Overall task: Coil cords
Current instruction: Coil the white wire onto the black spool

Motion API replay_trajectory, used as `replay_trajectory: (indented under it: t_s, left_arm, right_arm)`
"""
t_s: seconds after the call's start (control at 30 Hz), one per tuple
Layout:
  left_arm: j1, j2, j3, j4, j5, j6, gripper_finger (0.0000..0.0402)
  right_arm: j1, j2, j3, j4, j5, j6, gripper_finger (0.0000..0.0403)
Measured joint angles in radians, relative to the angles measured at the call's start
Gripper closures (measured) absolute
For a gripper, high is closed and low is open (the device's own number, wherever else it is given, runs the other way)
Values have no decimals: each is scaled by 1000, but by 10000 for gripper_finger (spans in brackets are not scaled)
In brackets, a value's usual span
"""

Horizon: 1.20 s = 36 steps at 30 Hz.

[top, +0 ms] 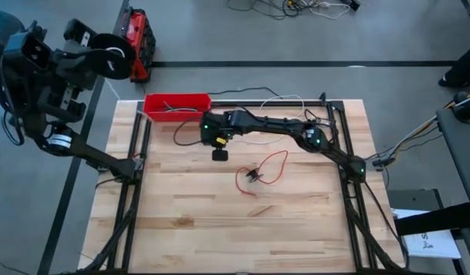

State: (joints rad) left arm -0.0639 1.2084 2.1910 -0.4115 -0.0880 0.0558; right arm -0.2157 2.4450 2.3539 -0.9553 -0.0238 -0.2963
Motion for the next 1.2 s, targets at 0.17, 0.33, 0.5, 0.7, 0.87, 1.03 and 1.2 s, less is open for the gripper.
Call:
replay_trajectory:
  t_s: [0.17,0.33,0.5,0.7,0.87,1.03,1.2]
  left_arm:
    - [0,-6,0,-55,-102,63,401]
    - [0,-27,6,-56,-222,150,401]
    - [0,-80,7,-33,-209,127,401]
    - [0,-172,8,42,-216,136,401]
    - [0,-248,10,80,-306,209,401]
    - [0,-284,6,56,-406,260,401]
    - [0,-281,5,10,-617,394,401]
  right_arm:
    - [60,-83,0,-70,0,73,399]
    - [147,-145,1,-132,-2,142,401]
    - [228,-174,0,-197,46,202,400]
    - [296,-186,-3,-222,-98,222,400]
    - [393,-186,-22,-215,-165,282,400]
    - [496,-185,-23,-215,-134,309,400]
    - [537,-250,-23,-257,25,314,400]
